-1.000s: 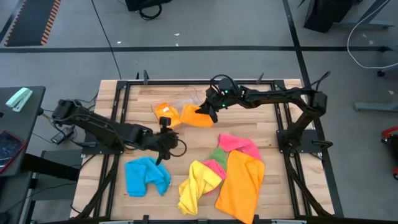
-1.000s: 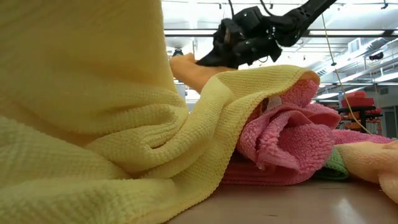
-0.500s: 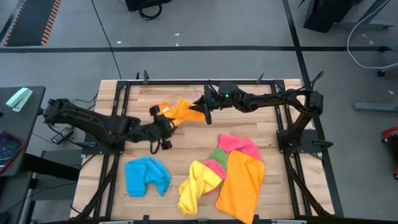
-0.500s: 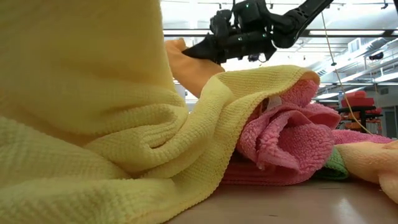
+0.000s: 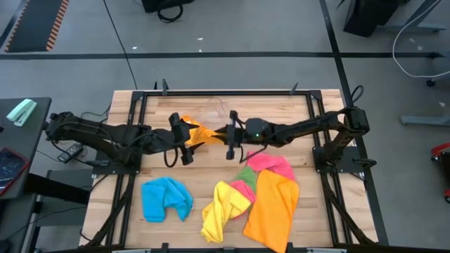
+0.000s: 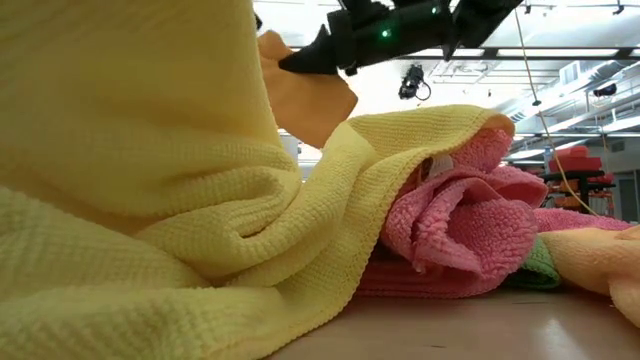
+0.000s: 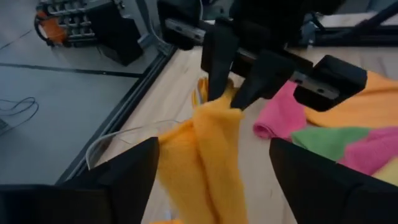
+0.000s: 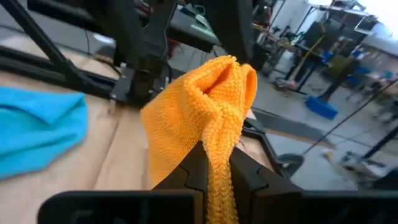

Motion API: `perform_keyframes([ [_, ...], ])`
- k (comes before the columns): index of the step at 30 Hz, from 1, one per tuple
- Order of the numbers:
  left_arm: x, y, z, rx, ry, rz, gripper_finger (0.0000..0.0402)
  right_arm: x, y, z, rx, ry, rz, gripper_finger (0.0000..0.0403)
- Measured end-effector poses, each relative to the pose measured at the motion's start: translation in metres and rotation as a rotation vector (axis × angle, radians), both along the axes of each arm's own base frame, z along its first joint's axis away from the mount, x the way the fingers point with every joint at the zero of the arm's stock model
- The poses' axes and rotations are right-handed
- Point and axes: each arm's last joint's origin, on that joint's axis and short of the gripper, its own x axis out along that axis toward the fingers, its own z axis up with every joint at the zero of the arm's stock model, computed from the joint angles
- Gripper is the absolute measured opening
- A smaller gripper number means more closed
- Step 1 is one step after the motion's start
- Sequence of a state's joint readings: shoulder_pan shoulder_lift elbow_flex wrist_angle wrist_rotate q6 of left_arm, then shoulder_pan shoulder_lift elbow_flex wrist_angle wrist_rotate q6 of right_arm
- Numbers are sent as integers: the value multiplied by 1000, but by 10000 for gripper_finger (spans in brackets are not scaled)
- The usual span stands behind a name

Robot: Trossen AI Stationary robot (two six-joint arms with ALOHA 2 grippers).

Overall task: Fold microfiber towels
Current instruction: Put the folded orange microfiber towel into the transparent bin

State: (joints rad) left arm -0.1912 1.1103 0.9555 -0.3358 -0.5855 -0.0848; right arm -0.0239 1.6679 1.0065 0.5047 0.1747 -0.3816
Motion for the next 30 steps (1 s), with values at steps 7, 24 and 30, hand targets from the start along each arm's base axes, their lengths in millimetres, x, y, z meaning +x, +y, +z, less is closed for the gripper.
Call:
perform_keyframes([
  [7,1,-1,20,20,-47,-17,320,-2,18,0,-101,39,-29,38],
  [24,3,5,14,-151,2,-174,316,-22,49,33,-192,-23,-99,38],
  [30,13,3,12,-104,-10,-192,315,-24,44,36,-109,-49,-138,38],
])
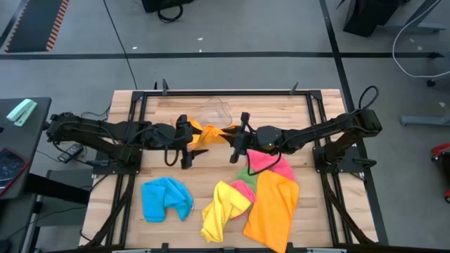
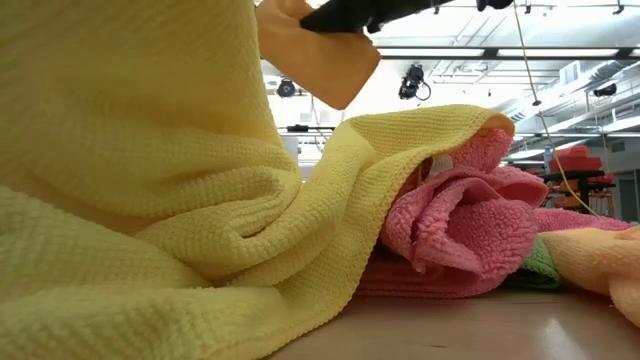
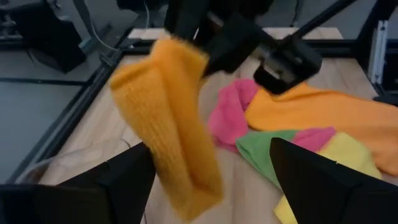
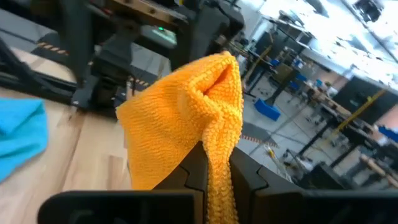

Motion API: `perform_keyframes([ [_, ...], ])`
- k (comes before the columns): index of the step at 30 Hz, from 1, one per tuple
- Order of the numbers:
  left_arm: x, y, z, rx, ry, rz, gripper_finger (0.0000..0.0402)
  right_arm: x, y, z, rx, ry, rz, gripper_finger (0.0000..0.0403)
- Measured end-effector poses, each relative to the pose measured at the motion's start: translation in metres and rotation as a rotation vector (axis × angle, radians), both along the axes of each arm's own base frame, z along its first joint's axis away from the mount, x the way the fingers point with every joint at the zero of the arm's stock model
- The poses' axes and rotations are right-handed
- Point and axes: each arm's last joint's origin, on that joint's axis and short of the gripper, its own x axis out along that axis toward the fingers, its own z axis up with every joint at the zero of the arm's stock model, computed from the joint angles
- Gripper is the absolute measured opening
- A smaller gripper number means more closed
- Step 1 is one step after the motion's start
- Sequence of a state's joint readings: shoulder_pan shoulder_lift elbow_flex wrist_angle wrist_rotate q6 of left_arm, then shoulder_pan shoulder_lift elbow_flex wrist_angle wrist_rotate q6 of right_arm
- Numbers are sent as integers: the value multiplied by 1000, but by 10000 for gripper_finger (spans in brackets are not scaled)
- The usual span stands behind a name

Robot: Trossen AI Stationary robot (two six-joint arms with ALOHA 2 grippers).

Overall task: Fold microfiber towels
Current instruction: Put the folded orange microfiber towel into the transparent bin

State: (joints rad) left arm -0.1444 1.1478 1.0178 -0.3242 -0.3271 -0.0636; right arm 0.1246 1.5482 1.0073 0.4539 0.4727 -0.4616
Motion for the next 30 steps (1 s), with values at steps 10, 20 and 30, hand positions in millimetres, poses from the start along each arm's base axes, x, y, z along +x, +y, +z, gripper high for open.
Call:
perform_keyframes([
  [10,20,4,-13,99,19,88,308,0,-1,-2,61,-2,8,38],
  [20,20,7,-12,94,8,109,240,0,-2,-4,85,7,5,38],
  [30,20,7,-12,70,-2,120,74,1,0,-5,134,2,45,39],
])
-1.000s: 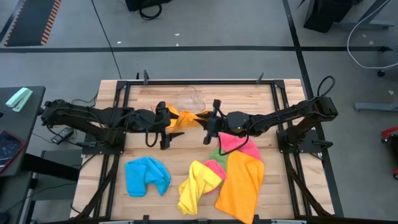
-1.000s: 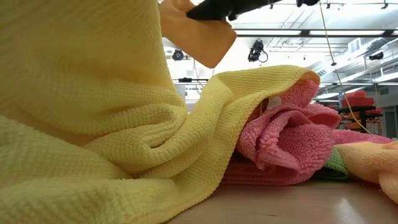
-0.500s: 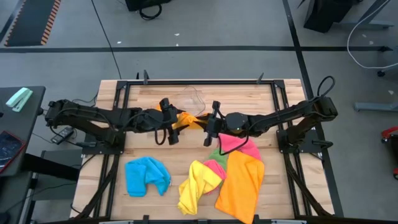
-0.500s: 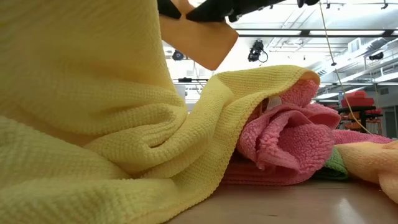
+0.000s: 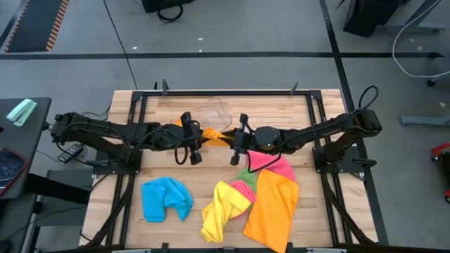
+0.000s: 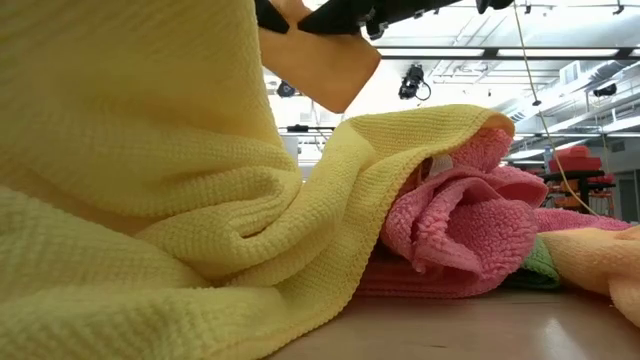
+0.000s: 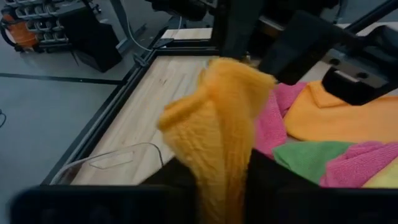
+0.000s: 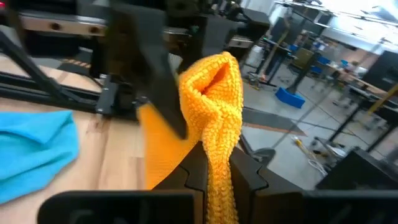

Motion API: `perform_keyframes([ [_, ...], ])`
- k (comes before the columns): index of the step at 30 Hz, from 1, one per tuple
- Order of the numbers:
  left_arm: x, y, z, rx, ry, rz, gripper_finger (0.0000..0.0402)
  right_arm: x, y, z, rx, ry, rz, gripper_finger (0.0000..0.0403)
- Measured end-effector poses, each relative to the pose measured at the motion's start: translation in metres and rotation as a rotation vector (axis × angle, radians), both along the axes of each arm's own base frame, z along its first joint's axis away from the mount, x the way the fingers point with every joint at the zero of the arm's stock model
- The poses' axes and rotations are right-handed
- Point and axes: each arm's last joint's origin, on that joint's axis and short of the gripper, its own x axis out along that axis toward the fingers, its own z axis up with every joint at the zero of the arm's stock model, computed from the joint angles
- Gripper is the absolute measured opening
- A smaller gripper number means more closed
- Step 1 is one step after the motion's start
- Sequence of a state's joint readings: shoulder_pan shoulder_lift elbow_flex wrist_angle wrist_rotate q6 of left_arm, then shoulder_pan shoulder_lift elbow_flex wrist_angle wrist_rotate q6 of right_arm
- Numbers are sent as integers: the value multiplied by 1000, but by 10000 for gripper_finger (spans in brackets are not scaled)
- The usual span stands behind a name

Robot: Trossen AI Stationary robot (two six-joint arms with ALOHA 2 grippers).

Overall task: Fold microfiber towels
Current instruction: Put the folded orange microfiber towel into the transparent bin

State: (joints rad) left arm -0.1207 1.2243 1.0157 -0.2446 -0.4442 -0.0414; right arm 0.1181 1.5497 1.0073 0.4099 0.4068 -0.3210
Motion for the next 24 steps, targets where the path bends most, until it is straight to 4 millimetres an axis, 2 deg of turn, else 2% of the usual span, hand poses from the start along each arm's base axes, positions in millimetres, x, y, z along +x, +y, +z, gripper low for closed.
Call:
perform_keyframes([
  [3,0,0,-1,-3,13,-8,19,0,0,-2,7,17,15,49],
  [8,-8,6,1,-53,105,13,21,-5,-3,-3,4,84,9,112],
  [12,-15,21,-5,-98,220,71,18,-21,-13,5,44,153,-29,173],
  [15,-19,35,-8,-121,272,119,18,-36,-21,7,100,238,-74,204],
  [21,-24,69,-14,-291,314,131,18,-67,-32,6,230,409,-171,222],
  [24,-28,85,-15,-295,322,176,18,-78,-33,2,274,488,-208,220],
])
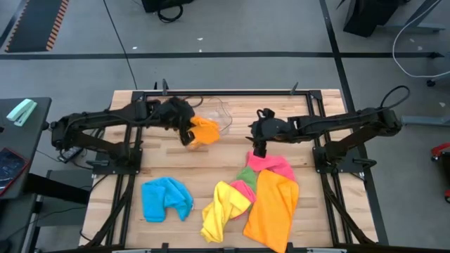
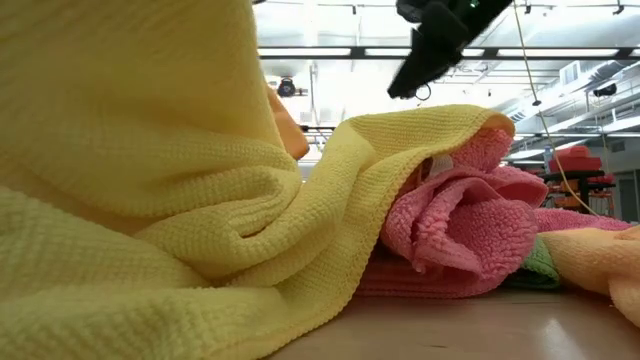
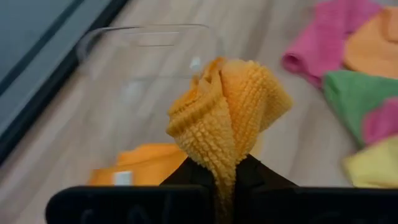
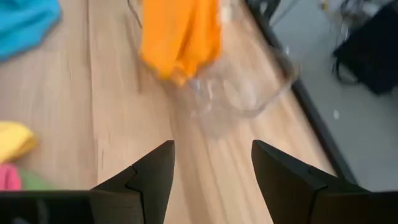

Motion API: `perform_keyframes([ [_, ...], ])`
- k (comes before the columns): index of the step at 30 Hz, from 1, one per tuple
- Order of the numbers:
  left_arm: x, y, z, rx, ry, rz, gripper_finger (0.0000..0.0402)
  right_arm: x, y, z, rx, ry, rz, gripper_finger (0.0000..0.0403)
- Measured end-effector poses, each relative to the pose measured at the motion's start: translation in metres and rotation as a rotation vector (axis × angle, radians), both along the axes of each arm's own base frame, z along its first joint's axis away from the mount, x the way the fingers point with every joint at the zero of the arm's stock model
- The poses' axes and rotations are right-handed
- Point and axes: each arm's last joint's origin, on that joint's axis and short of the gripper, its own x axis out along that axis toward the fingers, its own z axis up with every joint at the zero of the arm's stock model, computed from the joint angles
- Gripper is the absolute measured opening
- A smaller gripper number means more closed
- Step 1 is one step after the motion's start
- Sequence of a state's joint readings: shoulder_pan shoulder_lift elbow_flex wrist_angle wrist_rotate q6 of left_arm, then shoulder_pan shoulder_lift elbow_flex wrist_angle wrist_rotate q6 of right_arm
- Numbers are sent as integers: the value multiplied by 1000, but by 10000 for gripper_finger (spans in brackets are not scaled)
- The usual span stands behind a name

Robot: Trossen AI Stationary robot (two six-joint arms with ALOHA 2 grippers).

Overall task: Fold microfiber towels
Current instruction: Put the folded orange microfiber towel into the transparent bin

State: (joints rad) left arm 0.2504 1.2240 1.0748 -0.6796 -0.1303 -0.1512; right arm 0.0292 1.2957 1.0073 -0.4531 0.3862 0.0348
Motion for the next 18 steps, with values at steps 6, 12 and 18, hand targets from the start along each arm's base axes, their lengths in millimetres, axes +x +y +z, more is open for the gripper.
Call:
perform_keyframes([
  [6,-7,19,21,62,59,90,18,-3,0,-7,30,60,-32,218],
  [12,-15,31,40,244,286,241,17,2,0,-7,22,30,-23,218],
  [18,-4,56,23,332,474,327,20,4,0,-4,11,-1,-12,218],
])
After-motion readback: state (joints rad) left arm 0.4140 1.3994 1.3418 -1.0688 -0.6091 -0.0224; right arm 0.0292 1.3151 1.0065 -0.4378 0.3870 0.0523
